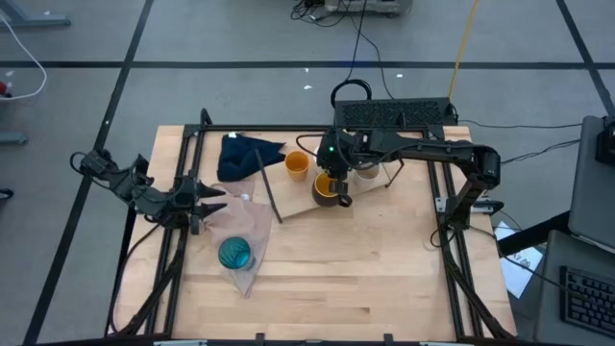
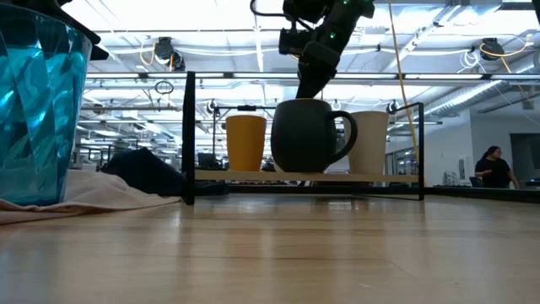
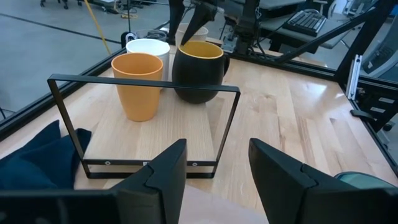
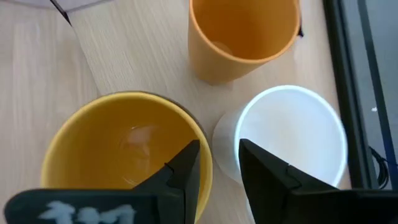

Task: Stack small to large cups/mugs on shelf
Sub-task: Put the blue cup on the shelf aligned with the other yellow cup

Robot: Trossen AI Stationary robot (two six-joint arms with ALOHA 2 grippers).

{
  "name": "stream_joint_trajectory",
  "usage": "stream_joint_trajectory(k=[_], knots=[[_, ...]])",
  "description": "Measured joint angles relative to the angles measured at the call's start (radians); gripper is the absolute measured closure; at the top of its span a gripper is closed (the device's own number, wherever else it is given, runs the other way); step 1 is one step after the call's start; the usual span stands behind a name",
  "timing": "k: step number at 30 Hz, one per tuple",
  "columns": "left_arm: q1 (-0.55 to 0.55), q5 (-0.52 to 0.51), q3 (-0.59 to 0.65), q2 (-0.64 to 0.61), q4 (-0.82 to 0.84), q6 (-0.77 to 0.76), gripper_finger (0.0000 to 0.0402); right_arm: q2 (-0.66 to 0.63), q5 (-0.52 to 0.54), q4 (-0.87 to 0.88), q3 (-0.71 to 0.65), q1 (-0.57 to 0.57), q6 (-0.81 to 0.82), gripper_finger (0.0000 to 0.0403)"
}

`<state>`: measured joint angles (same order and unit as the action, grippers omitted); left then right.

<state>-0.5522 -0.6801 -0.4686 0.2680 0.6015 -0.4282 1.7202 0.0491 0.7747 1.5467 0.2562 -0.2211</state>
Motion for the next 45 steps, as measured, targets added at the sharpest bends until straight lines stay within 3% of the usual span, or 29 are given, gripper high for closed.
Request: stream_joint_trajectory(k=[9, 16, 23, 27, 37, 45], knots=[[0.0, 0.0, 0.0, 0.0, 0.0, 0.003, 0.0229, -0.09, 0.0, -0.026, 0.0, -0.015, 0.0, 0.03], [0.0, 0.0, 0.0, 0.0, -0.015, 0.004, 0.0229, -0.249, -0.002, -0.033, 0.0, -0.088, 0.021, 0.0302], [0.0, -0.001, 0.0, 0.0, -0.038, 0.0, 0.0229, -0.421, 0.0, 0.043, -0.013, -0.216, 0.098, 0.0355], [0.0, -0.001, 0.0, 0.0, -0.076, -0.001, 0.0229, -0.537, 0.001, -0.029, -0.142, -0.29, 0.109, 0.0397], [0.0, 0.003, 0.0, 0.007, -0.272, 0.108, 0.0229, -0.784, 0.002, -0.524, -0.643, -0.381, 0.159, 0.0396], [0.0, 0.158, 0.0, 0.157, -0.533, 0.198, 0.0229, -0.844, 0.0, -0.884, -0.84, -0.458, 0.123, 0.0395]])
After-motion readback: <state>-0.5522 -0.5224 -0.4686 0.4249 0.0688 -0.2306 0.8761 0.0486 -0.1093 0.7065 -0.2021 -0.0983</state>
